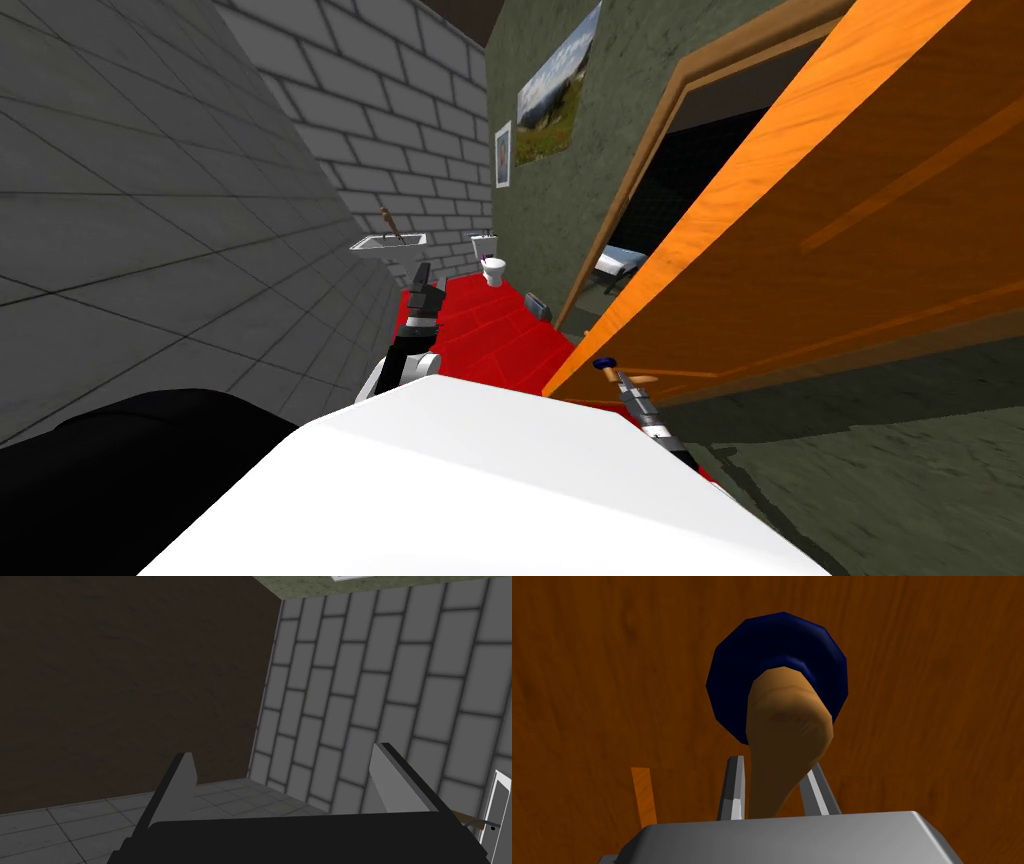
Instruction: Pull the door open
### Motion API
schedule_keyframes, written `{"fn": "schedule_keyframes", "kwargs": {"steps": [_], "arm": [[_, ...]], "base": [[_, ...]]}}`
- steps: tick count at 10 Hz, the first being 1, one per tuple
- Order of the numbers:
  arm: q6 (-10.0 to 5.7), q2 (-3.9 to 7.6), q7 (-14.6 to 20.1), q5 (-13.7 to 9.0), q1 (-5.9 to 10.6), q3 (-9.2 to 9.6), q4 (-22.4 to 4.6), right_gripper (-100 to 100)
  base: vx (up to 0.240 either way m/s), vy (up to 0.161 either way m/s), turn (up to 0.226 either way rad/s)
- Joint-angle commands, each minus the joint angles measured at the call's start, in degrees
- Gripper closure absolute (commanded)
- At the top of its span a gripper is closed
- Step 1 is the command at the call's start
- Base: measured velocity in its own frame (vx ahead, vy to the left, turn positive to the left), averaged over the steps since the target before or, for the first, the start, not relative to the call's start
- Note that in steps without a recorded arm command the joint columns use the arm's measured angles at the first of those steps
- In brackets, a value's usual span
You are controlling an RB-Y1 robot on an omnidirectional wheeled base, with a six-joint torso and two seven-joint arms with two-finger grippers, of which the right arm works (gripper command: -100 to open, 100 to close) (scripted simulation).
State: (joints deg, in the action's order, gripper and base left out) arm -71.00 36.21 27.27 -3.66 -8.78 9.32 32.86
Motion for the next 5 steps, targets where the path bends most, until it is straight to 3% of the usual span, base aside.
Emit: {"fn": "schedule_keyframes", "kwargs": {"steps": [1,2,3,5], "arm": [[-0.85,0.81,0.2,-0.3,-0.92,-0.16,0.5,100],[-0.02,0.41,0.0,-0.2,-1.23,-0.08,1.4,100],[1.43,-0.47,0.4,1.6,-0.71,-0.24,2.8,100],[2.57,-1.18,0.7,3.1,-0.10,-0.44,3.8,100]], "base": [[-0.190,-0.068,0.153],[-0.081,-0.026,0.028],[-0.121,-0.024,-0.046],[-0.174,-0.037,-0.019]]}}
